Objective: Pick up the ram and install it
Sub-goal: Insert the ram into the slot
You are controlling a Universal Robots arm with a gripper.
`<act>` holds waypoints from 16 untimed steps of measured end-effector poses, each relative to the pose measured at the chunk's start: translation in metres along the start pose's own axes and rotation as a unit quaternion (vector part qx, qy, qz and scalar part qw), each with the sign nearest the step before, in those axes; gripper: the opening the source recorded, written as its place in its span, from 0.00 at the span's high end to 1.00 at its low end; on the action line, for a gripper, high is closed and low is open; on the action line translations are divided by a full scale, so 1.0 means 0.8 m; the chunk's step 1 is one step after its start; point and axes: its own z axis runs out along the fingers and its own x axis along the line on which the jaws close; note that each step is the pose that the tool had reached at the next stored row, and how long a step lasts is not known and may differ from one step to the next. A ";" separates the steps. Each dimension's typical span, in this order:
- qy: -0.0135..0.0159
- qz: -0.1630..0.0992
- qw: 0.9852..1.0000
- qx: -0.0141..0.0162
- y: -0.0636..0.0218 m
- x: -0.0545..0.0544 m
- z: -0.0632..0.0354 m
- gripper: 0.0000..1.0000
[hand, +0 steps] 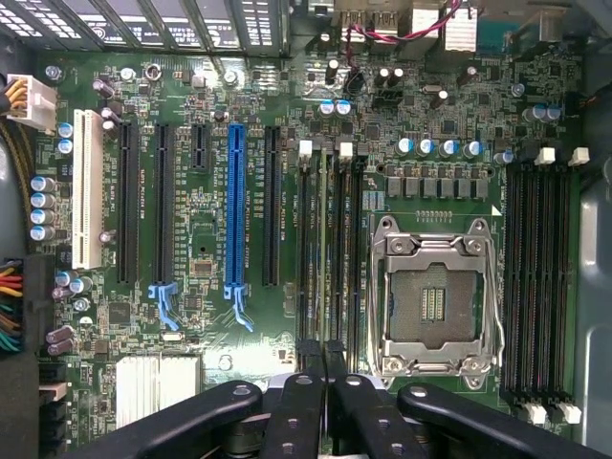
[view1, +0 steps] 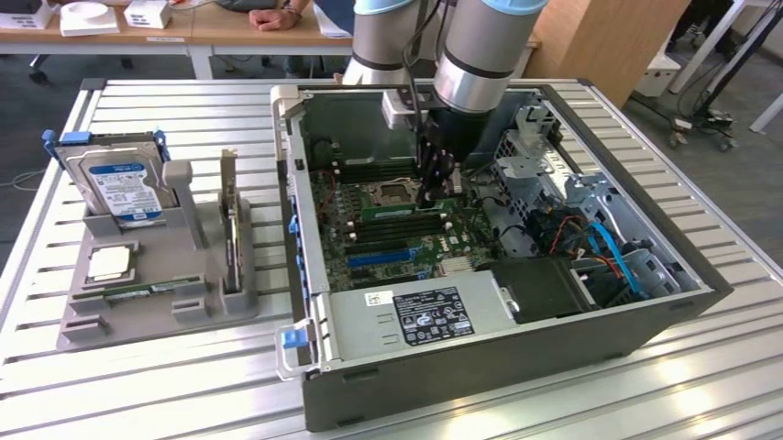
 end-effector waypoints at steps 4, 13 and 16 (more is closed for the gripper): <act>0.000 0.000 1.000 0.000 0.000 0.000 0.002 0.89; 0.001 0.000 1.000 0.000 0.000 0.000 0.003 0.89; 0.001 0.000 1.000 0.000 0.000 0.000 0.003 0.89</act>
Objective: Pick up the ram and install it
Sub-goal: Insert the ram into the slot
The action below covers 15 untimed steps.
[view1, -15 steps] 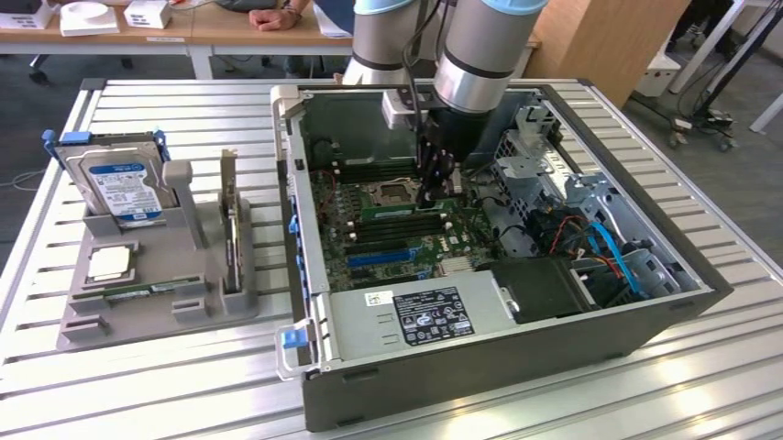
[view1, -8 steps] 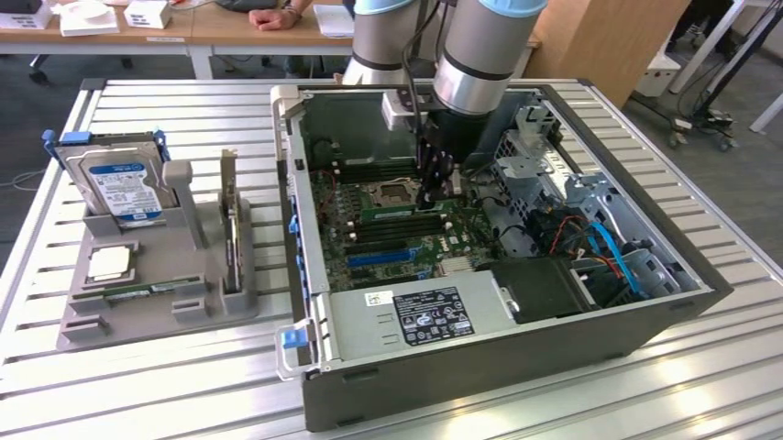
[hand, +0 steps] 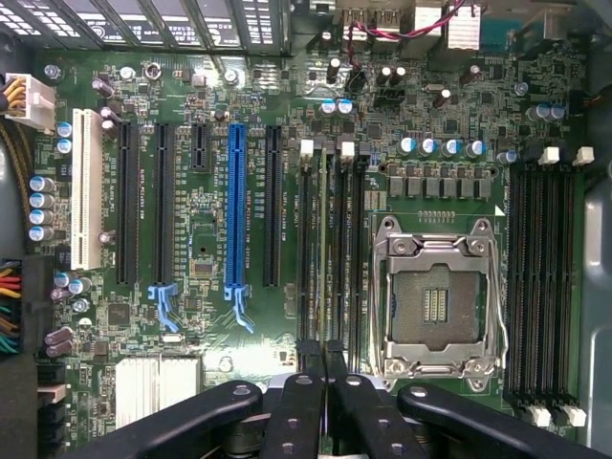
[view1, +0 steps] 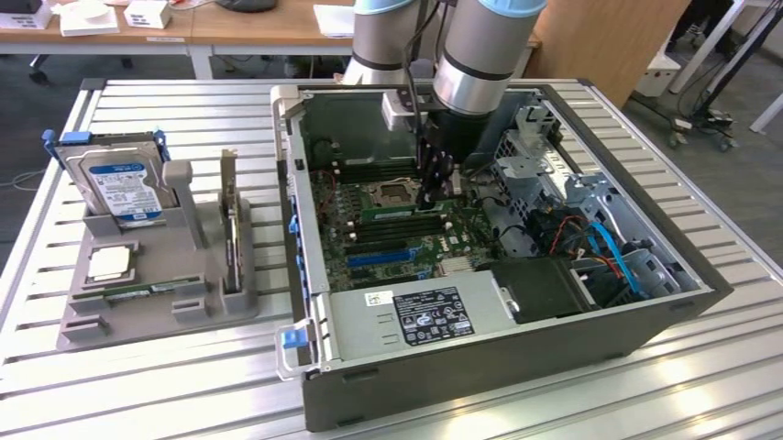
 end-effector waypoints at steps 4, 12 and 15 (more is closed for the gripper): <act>0.000 0.000 1.000 0.000 0.000 0.000 0.000 0.89; 0.000 0.000 1.000 0.000 0.002 0.001 0.000 0.89; 0.000 0.000 1.000 0.000 0.002 0.003 0.000 0.89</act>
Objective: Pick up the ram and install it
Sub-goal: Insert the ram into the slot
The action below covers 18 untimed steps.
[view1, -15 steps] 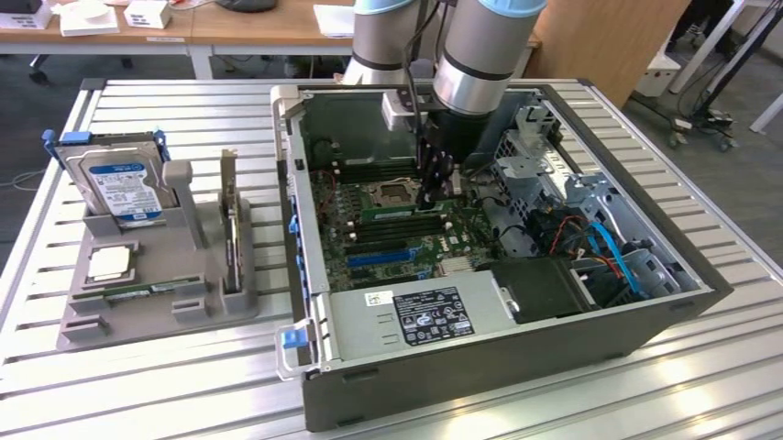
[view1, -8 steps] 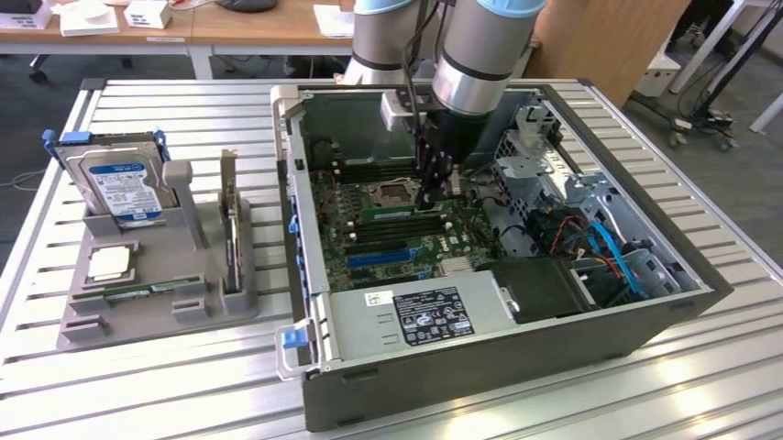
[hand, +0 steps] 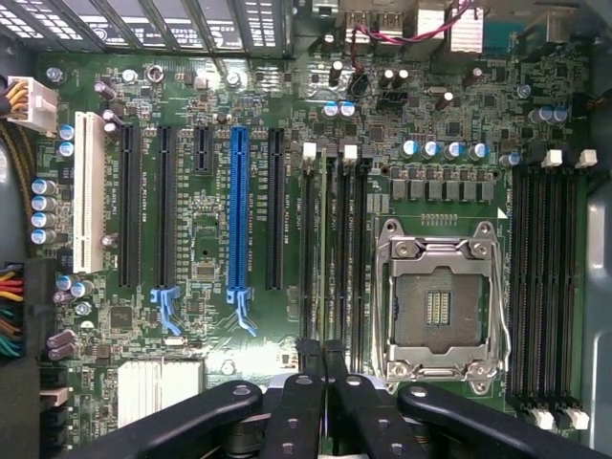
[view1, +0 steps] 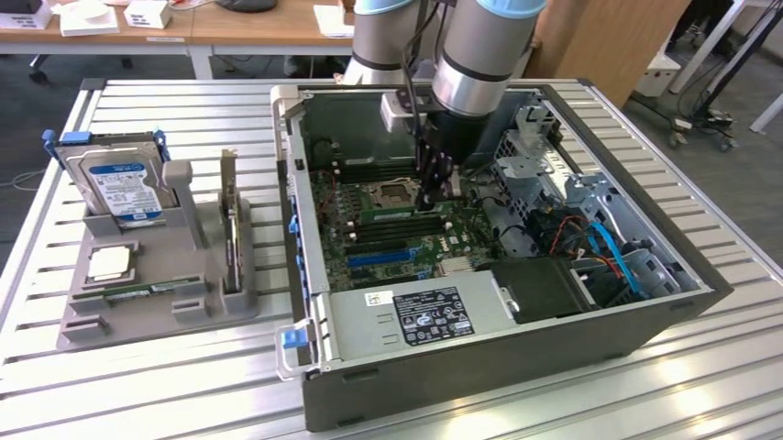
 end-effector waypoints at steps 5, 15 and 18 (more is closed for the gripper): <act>0.000 0.000 1.000 0.000 0.000 0.001 0.000 0.89; 0.000 0.000 1.000 0.000 0.000 0.002 0.002 0.89; 0.000 0.000 1.000 0.000 0.000 0.003 0.002 0.89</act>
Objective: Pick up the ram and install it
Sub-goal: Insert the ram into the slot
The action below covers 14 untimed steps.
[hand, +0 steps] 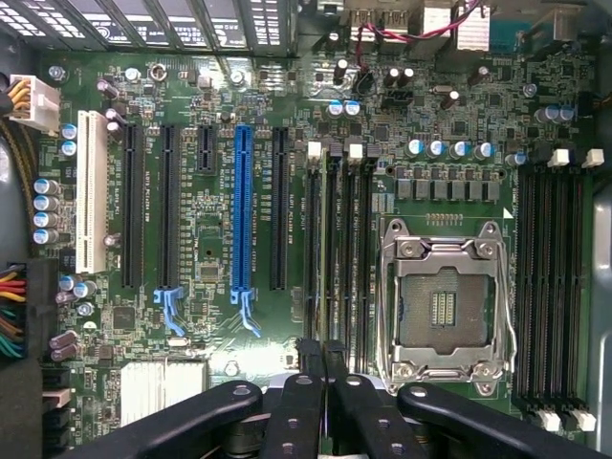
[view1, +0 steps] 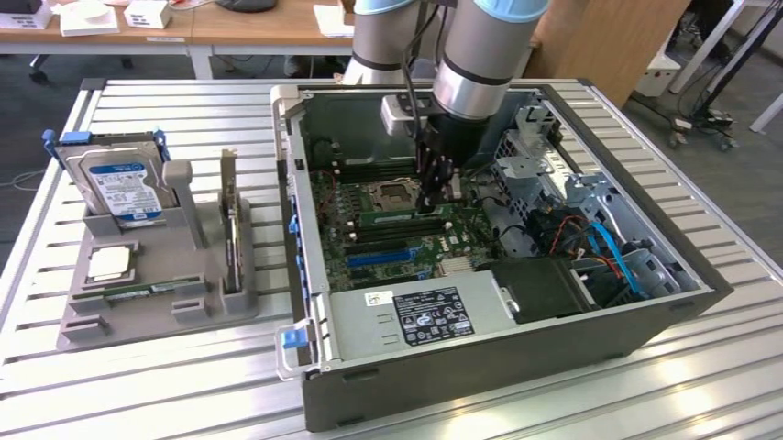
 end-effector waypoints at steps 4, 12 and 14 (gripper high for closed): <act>0.000 0.000 1.000 0.000 0.000 0.001 0.001 0.89; 0.000 0.000 1.000 0.000 0.000 0.001 0.007 0.89; 0.000 0.000 1.000 0.000 0.000 0.001 0.007 0.89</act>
